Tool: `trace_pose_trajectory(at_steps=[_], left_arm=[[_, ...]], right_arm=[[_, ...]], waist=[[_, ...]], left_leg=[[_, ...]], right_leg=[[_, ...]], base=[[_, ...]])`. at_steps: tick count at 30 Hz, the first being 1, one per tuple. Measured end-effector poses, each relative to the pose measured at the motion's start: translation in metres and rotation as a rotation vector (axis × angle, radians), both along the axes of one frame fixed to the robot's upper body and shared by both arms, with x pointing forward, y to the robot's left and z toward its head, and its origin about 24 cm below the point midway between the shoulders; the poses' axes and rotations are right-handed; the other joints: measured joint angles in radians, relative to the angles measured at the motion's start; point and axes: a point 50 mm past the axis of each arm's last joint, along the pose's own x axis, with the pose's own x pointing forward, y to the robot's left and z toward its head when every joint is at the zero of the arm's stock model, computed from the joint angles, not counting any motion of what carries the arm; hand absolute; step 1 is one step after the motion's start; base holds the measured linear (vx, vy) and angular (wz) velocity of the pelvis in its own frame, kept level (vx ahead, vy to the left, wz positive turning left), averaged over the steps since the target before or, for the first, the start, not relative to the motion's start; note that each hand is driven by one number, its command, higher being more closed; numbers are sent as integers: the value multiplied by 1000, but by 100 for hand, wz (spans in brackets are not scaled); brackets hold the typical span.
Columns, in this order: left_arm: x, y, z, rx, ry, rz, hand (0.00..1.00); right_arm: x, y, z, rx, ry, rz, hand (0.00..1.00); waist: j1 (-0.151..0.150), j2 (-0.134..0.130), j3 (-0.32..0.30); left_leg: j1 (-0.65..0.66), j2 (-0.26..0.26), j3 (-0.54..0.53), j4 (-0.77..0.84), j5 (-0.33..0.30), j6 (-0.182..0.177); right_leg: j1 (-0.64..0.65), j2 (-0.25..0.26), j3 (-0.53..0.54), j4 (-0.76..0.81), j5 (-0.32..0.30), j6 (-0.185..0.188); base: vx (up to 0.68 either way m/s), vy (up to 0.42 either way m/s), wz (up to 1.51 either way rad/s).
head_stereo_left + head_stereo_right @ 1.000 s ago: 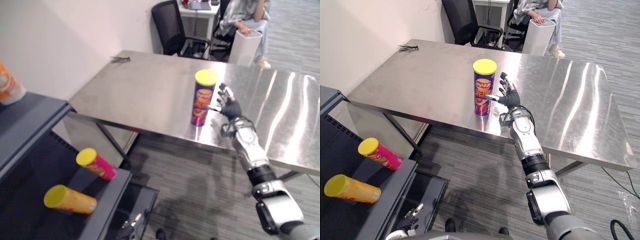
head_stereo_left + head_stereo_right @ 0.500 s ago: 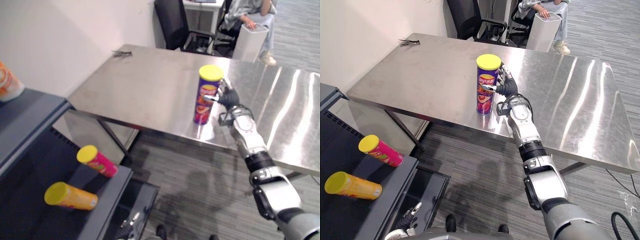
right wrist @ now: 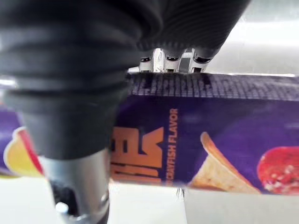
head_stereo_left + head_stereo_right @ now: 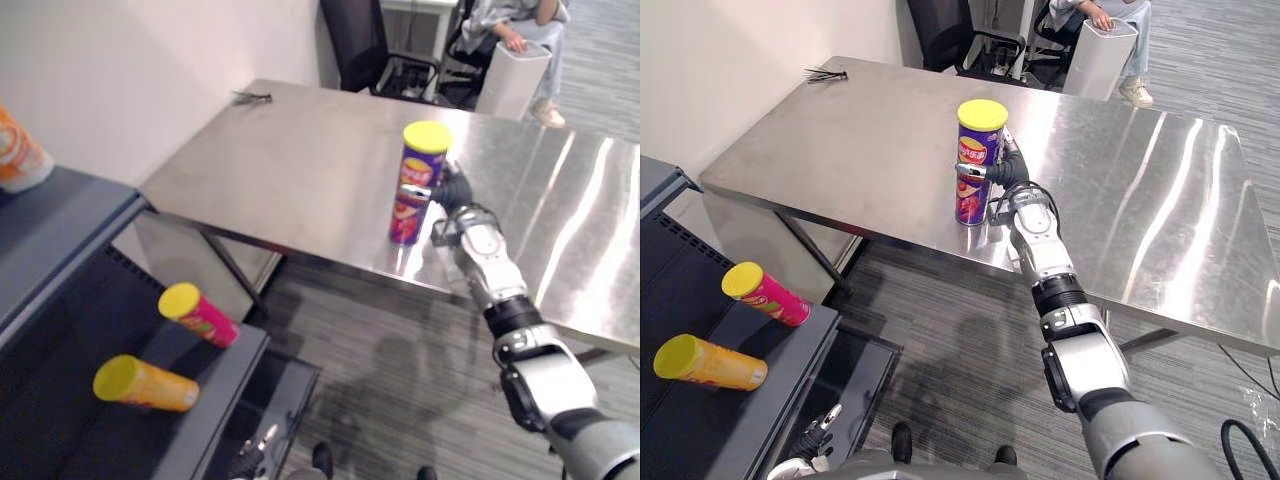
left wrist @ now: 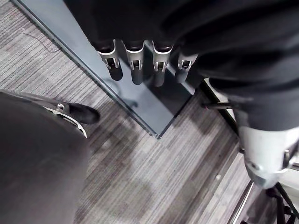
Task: Put the gum and the chips on the shelf.
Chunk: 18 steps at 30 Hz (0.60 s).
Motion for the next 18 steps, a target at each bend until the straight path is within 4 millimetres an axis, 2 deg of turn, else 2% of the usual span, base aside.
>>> trace_pose_trajectory(at_steps=[1,2,11,18], left_arm=[[0,0,0,0,1,0,0],[-1,0,0,0,2,1,0],[-4,0,-1,-2,12,0,0],[-6,1,-1,2,17,0,0]], right_arm=[[0,3,-1,-2,2,13,0],[0,5,-1,-8,3,23,100],[-4,23,-6,-56,11,106,100],[-14,35,-12,-67,-3,173,100]], waist=[[0,0,0],[0,0,0],[-2,-3,2],[-3,-11,6]], left_leg=[[-1,0,-2,0,0,0],[-1,0,-2,0,0,0],[0,3,2,0,0,0],[5,3,3,0,0,0]], right_leg=[[0,0,-3,0,0,0],[0,0,-4,0,0,0],[0,1,-4,2,3,-2],[0,0,-2,9,3,-2]], base=[[12,-21,6],[16,-24,4],[0,0,0],[0,0,0]])
